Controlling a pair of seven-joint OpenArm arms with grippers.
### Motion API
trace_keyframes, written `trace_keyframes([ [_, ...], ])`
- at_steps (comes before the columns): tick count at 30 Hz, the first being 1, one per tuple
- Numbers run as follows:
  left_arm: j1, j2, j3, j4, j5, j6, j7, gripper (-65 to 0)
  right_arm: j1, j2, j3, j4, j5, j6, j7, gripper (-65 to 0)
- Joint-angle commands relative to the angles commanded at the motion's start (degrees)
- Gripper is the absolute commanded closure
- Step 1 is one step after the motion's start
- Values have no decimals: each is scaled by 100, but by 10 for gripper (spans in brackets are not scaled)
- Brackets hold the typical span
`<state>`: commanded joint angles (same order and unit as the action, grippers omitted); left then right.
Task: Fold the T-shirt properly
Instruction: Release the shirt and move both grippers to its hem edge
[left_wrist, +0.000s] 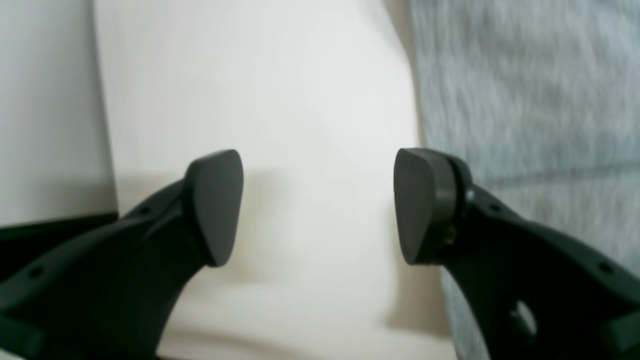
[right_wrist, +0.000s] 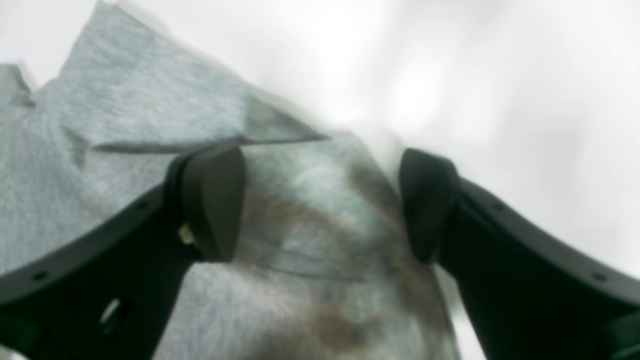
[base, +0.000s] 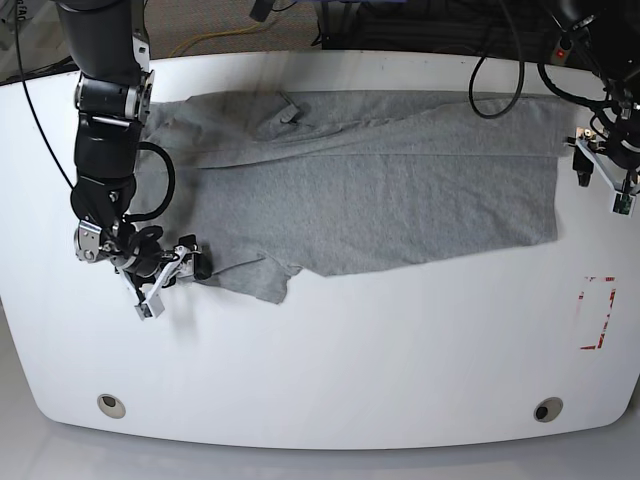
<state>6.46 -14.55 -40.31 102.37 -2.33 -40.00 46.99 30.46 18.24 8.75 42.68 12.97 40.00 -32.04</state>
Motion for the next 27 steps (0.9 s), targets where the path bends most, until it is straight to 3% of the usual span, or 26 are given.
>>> trace_keyframes([
  [5,-677,97,0,-536,9,0,360,-547,-88,-79,0,0,0,0,35,-160],
  [8,-1011,97,9,-932,9,207,396,-586,-105,-123,-9,0,-9,0,35,-48],
  [13,-1591,88,457,-1864,9,251,396,-586,-105,-132,-9,0,-9,0,35,-57],
  [23,-2338,105,633,-3095,9,251,378,-583,-105,-132,-9,0,-9,0,35,-55],
  [27,-2435,97,932,-3358,-9,224,220,-510,-114,-132,-9,0,-9,0,35,-55],
])
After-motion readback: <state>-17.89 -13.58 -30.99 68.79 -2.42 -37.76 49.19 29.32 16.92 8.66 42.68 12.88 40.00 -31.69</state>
